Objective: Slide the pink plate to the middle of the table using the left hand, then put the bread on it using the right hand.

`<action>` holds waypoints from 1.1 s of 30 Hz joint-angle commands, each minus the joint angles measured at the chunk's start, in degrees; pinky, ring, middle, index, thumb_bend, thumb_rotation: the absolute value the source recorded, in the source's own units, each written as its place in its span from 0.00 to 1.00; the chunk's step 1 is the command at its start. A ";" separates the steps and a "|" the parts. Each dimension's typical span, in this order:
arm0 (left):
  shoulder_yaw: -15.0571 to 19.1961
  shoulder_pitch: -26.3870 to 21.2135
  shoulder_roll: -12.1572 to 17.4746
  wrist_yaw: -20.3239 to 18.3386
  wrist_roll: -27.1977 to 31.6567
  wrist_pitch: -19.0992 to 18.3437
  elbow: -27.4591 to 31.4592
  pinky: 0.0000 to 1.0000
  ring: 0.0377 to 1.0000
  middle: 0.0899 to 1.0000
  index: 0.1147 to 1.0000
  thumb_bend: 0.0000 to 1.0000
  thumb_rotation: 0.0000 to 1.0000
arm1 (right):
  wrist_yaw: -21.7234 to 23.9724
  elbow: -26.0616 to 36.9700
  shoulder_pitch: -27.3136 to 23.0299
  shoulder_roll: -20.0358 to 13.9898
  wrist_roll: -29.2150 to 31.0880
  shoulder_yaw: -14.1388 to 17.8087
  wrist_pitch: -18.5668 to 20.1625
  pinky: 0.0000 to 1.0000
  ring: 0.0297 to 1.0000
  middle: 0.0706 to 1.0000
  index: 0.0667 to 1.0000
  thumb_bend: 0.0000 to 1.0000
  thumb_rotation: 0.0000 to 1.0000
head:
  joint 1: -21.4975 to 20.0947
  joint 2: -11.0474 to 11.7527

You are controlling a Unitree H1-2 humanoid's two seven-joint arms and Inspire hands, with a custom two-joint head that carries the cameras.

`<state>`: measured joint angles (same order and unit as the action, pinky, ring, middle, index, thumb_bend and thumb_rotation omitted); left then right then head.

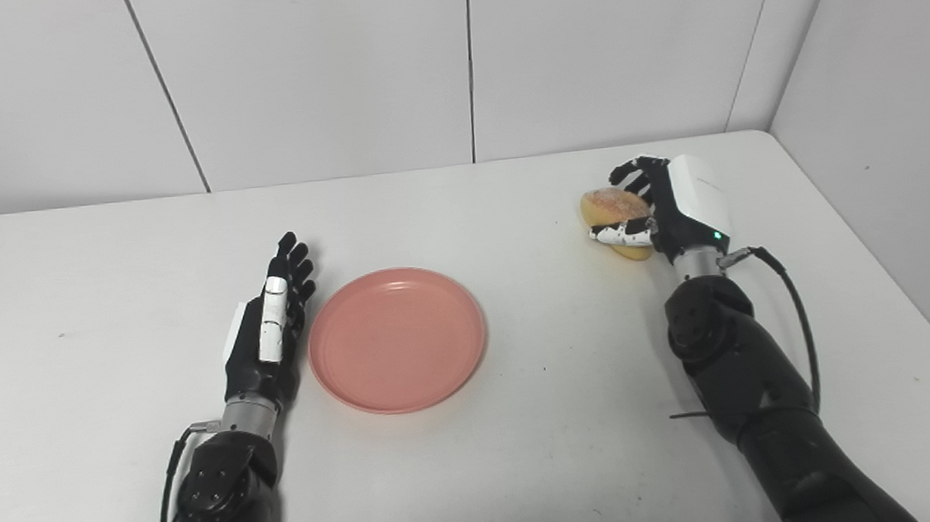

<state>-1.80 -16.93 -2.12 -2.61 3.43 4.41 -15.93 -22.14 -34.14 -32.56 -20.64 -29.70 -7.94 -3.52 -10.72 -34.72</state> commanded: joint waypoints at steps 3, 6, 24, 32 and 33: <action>-0.24 -0.03 0.13 -0.43 -0.36 1.05 0.74 1.00 1.00 1.00 1.00 0.68 1.00 | -0.20 7.31 -0.65 1.01 1.55 1.21 -2.93 0.35 0.40 0.40 0.50 0.52 0.00 | 0.36 0.26; -0.36 0.05 0.17 -0.53 -0.38 1.11 0.86 1.00 1.00 1.00 1.00 0.68 1.00 | 1.17 10.96 0.32 2.13 2.99 1.45 -3.41 0.33 0.38 0.39 0.51 0.52 0.00 | 0.73 0.24; -0.66 0.01 -0.41 -1.17 0.20 1.40 0.95 1.00 1.00 1.00 1.00 0.64 1.00 | 12.49 31.19 5.59 12.32 0.34 -4.71 -0.28 0.31 0.36 0.39 0.50 0.52 0.00 | 3.16 0.02; -0.95 0.12 -0.60 -0.77 -0.40 1.66 1.09 1.00 1.00 1.00 1.00 0.65 1.00 | 14.80 29.60 7.28 14.97 -0.73 -8.54 -2.89 0.32 0.37 0.39 0.50 0.52 0.00 | 4.05 0.17; -0.93 0.12 -0.64 -0.85 -0.25 1.61 1.11 1.00 1.00 1.00 1.00 0.65 1.00 | 15.08 29.40 7.38 15.13 -1.01 -9.08 -2.88 0.33 0.38 0.39 0.50 0.52 0.00 | 3.94 0.14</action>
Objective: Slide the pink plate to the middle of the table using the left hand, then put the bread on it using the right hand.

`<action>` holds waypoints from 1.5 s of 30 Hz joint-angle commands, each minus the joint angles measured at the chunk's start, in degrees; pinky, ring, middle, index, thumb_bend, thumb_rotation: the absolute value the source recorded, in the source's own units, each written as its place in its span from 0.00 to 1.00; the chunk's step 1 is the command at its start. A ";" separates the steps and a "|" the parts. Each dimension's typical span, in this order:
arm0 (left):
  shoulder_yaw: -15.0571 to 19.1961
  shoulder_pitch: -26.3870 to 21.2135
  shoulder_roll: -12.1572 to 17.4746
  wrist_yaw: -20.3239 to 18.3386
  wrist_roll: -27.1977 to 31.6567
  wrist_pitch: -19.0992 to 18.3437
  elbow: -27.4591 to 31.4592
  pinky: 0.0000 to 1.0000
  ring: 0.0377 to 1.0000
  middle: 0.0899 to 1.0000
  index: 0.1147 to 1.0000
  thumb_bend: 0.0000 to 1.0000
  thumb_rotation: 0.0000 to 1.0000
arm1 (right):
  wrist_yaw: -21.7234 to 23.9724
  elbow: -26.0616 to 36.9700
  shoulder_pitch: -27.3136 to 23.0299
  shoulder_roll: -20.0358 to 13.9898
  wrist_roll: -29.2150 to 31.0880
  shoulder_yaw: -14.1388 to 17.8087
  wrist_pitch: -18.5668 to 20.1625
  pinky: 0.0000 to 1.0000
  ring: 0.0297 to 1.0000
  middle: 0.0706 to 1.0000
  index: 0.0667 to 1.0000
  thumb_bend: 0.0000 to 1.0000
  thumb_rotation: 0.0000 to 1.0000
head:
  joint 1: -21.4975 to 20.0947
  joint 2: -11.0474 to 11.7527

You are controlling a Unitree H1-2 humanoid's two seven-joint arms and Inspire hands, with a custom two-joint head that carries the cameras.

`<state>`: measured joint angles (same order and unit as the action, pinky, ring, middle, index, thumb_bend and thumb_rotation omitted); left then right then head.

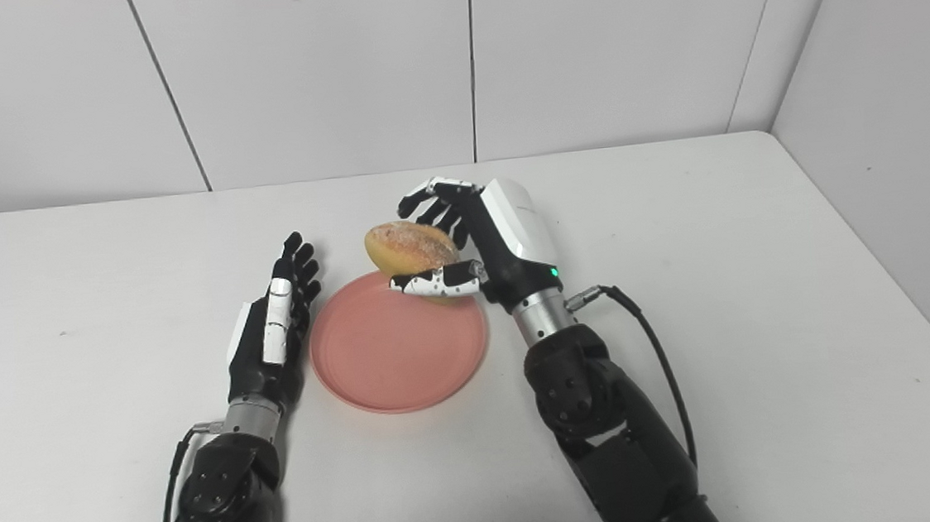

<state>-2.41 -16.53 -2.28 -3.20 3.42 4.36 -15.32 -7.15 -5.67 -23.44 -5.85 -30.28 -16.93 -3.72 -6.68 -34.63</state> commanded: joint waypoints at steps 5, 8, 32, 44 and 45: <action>-0.37 -0.36 -0.45 -0.20 -0.37 1.55 0.72 1.00 1.00 1.00 1.00 0.65 1.00 | 1.05 -0.46 -1.67 0.70 -2.35 -2.39 -2.73 0.31 0.36 0.38 0.50 0.52 0.00 | -0.13 -0.02; -0.30 -0.34 -0.62 -0.13 -0.24 1.56 0.92 1.00 1.00 1.00 1.00 0.65 1.00 | 1.38 -1.92 -1.75 0.71 -1.88 -3.11 -4.23 0.29 0.33 0.38 0.50 0.52 0.00 | 0.17 0.04; -1.06 1.24 -1.28 0.06 -0.40 1.24 3.54 1.00 1.00 1.00 1.00 0.63 1.00 | -1.15 -8.53 -1.95 -2.49 -13.61 -7.07 -7.73 0.49 0.58 0.58 0.64 0.55 0.09 | 2.51 0.73; -1.07 1.16 -1.10 0.12 -0.39 0.48 3.96 1.00 1.00 1.00 1.00 0.65 1.00 | -1.16 -2.38 0.10 -2.93 -12.51 -5.86 -9.05 0.92 0.94 0.97 0.95 0.71 0.95 | 2.09 0.06; -1.06 1.14 -1.09 0.17 -0.42 0.53 3.91 1.00 1.00 1.00 1.00 0.65 1.00 | -1.41 -1.98 0.33 -2.72 -11.71 -5.46 -9.53 0.93 0.94 0.97 0.96 0.71 0.96 | 2.09 0.06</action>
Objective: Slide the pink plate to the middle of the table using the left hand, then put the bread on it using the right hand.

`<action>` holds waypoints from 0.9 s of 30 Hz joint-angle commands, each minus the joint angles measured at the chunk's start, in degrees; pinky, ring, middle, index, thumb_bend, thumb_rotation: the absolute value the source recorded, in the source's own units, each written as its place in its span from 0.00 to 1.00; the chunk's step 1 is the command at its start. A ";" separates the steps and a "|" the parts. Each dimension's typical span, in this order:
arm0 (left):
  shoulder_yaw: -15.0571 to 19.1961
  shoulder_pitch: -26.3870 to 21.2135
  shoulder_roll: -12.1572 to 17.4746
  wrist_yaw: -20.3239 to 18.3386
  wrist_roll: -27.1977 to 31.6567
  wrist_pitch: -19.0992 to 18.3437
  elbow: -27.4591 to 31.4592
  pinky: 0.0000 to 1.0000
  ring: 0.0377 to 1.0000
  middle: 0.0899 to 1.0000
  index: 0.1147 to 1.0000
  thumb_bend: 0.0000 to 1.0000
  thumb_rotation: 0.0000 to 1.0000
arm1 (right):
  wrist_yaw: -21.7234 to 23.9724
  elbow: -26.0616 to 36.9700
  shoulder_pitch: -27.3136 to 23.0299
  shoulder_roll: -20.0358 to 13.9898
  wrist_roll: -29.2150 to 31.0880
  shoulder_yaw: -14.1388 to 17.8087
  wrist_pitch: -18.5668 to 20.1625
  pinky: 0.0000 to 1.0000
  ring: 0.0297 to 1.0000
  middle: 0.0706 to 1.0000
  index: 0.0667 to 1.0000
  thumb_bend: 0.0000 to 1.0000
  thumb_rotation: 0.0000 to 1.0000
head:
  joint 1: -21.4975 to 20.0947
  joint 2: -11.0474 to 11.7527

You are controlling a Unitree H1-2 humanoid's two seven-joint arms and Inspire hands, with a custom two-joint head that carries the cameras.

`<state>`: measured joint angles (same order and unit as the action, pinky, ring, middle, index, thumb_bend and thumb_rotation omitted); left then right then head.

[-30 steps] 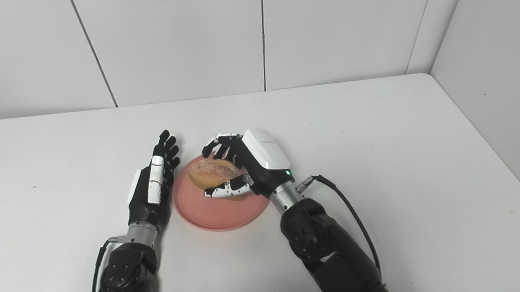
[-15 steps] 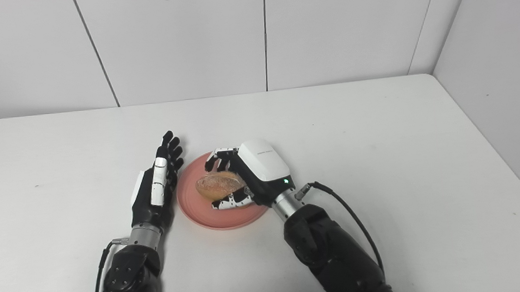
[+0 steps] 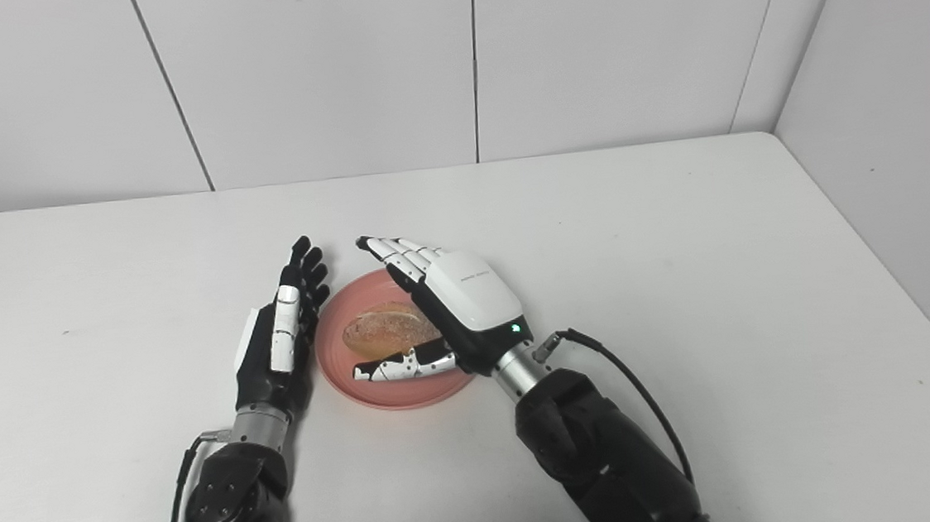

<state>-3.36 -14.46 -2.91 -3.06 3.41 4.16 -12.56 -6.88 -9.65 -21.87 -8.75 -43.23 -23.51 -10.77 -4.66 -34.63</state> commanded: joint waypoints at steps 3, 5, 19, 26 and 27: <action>-0.08 -1.00 -0.43 0.18 -0.57 0.81 1.02 1.00 1.00 1.00 1.00 0.65 1.00 | -1.74 3.34 -0.44 0.94 3.73 2.39 -3.10 0.94 0.94 0.97 0.97 0.69 0.95 | -0.03 0.00; -0.01 -1.05 -0.48 0.30 -0.55 0.83 0.99 1.00 1.00 1.00 1.00 0.66 1.00 | -1.80 4.57 0.32 1.50 4.86 3.27 -3.02 0.94 0.95 0.98 0.99 0.68 0.95 | -0.18 -0.14; 0.03 -1.22 0.20 0.91 -1.61 -0.24 1.52 1.00 1.00 1.00 1.00 0.69 1.00 | 2.27 7.91 6.56 6.53 22.80 12.45 0.39 1.00 1.00 1.00 1.00 0.60 0.98 | -0.44 -0.59; 0.16 -1.03 0.46 1.00 -2.05 -1.47 2.48 1.00 1.00 1.00 1.00 0.70 1.00 | 6.53 5.87 7.53 7.19 32.64 16.06 4.46 1.00 1.00 1.00 1.00 0.71 1.00 | -0.78 -0.75; 0.09 -1.03 0.55 0.97 -2.21 -1.52 2.53 1.00 1.00 1.00 1.00 0.70 1.00 | 6.82 5.41 7.61 7.60 34.18 16.60 4.50 1.00 1.00 1.00 1.00 0.72 1.00 | -0.81 -0.77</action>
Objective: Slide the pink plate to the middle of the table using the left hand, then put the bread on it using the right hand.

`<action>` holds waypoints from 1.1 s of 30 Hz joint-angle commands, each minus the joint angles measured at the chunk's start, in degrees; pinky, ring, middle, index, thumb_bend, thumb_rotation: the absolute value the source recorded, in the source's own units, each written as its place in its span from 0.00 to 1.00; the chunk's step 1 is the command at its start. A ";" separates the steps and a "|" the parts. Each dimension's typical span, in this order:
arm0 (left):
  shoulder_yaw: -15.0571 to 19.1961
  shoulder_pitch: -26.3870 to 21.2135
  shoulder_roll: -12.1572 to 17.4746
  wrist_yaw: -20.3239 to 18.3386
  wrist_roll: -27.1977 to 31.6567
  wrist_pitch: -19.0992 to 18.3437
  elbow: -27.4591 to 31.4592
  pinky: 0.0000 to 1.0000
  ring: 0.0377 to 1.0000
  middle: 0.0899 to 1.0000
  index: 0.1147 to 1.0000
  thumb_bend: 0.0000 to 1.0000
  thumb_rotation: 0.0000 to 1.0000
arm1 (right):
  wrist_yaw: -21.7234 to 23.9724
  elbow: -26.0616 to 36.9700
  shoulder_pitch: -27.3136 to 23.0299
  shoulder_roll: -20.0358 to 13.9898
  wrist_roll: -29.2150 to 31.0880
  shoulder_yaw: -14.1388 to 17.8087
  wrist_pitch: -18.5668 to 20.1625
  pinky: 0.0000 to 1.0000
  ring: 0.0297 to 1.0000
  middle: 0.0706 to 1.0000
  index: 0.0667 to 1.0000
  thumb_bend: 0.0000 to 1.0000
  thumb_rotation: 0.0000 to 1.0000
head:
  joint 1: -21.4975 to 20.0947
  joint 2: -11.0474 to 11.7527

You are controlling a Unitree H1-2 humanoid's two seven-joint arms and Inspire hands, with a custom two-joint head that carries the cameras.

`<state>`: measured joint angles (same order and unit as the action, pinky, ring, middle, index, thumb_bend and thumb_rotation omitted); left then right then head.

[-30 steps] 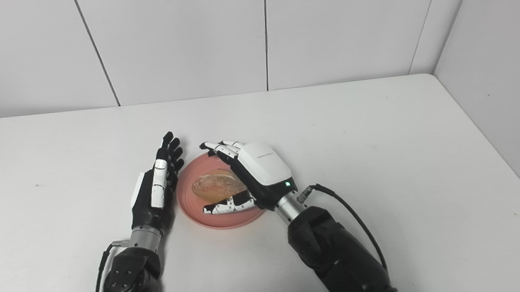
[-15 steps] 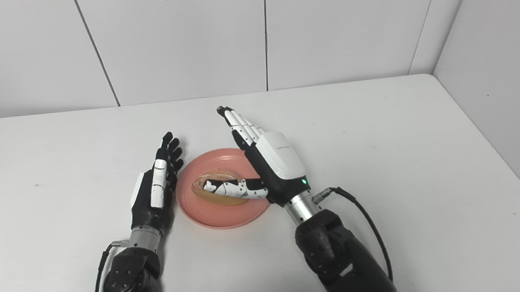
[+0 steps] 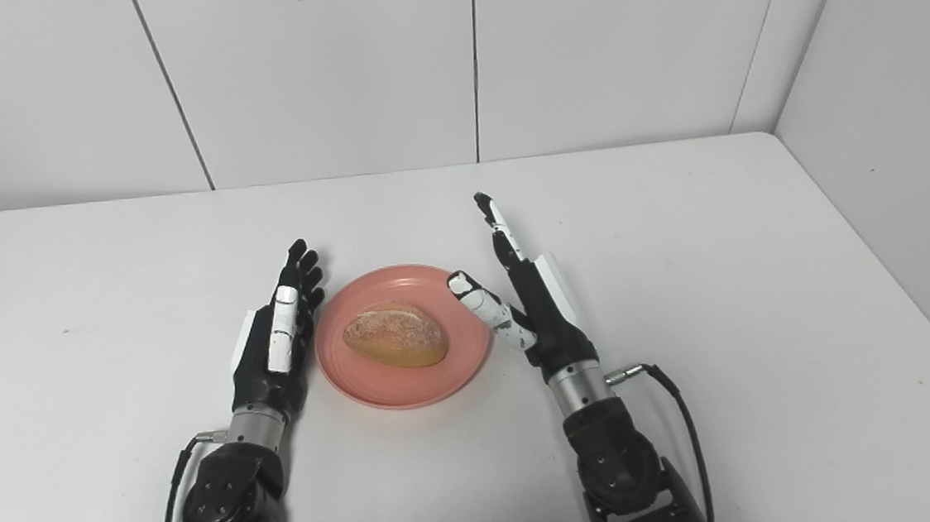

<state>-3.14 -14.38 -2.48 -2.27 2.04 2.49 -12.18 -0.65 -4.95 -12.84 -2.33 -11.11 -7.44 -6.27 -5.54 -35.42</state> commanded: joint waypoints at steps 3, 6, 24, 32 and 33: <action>-0.12 -1.06 0.17 0.11 -1.07 -0.17 2.38 1.00 1.00 1.00 1.00 0.71 1.00 | 1.01 -0.14 -1.24 2.43 5.80 1.87 0.95 1.00 1.00 1.00 1.00 0.73 1.00 | 0.08 -0.07; -0.06 -0.94 0.19 -0.06 -1.23 -0.23 2.51 1.00 1.00 1.00 1.00 0.69 1.00 | 2.10 -0.43 -1.16 3.27 8.98 2.79 2.44 1.00 1.00 1.00 1.00 0.73 1.00 | 0.13 -0.12; -0.09 -0.59 0.47 -1.00 -0.51 0.02 2.54 1.00 1.00 1.00 1.00 0.71 1.00 | 2.53 -1.59 -1.34 5.84 14.33 4.82 4.66 1.00 1.00 1.00 1.00 0.71 1.00 | -0.20 -0.34; -0.13 -0.21 0.85 -2.04 -0.29 -0.29 3.20 1.00 1.00 1.00 1.00 0.70 1.00 | 1.04 -1.62 -1.25 7.78 14.85 5.71 4.16 1.00 1.00 1.00 1.00 0.69 1.00 | -0.56 -0.43; -0.16 -0.19 0.92 -2.19 -0.23 -0.30 3.22 1.00 1.00 1.00 1.00 0.70 1.00 | 0.87 -1.57 -1.22 7.88 14.94 5.82 4.24 1.00 1.00 1.00 1.00 0.69 1.00 | -0.56 -0.43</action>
<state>-3.15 -13.41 -1.76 -3.61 1.27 1.53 -10.68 0.38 -7.80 -12.45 5.03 3.55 -2.00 -0.82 -6.15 -35.86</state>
